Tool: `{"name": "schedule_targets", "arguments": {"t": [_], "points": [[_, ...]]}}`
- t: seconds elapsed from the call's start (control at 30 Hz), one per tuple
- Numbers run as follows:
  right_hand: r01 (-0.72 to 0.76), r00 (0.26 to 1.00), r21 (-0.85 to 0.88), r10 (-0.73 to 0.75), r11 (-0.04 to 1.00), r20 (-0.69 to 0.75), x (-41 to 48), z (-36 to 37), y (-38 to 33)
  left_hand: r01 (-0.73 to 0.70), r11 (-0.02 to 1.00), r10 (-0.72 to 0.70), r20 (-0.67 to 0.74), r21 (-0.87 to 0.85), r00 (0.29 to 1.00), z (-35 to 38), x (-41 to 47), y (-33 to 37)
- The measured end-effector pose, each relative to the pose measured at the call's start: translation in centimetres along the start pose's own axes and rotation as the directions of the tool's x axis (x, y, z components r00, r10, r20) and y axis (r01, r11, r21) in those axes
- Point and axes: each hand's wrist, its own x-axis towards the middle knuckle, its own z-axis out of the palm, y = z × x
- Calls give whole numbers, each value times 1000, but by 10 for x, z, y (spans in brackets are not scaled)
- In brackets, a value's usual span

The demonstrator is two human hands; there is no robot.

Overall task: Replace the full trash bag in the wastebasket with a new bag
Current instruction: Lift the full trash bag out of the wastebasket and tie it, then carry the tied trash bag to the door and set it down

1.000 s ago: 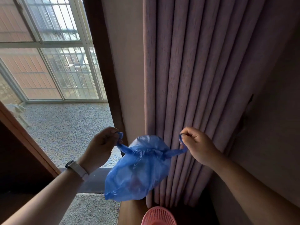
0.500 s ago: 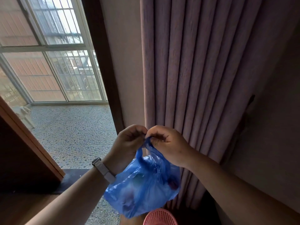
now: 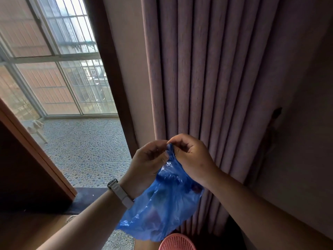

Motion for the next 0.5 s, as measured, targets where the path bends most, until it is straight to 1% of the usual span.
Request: {"name": "schedule_targets", "arguments": {"t": [0.13,0.23,0.3,0.37,0.43,0.5], "points": [[-73,996,14,72,997,43,-5,-12,6,23,995,-11,-126,97,992,13,3,-1],[-56,997,-7,57,998,54,-13,-20,12,27,982,2,-152,187,988,27,4,-1],[-22,999,-33,24,999,44,-21,-28,16,40,978,3,-201,207,980,35,4,0],[15,998,-133,-7,991,61,-29,-36,26,43,980,11,-272,192,962,39,4,-1],[58,991,-252,-26,966,128,-38,-41,36,40,984,19,-324,176,946,42,3,-2],[126,980,-298,-72,946,185,-45,-40,46,41,982,27,-353,183,935,45,1,-2]]}}
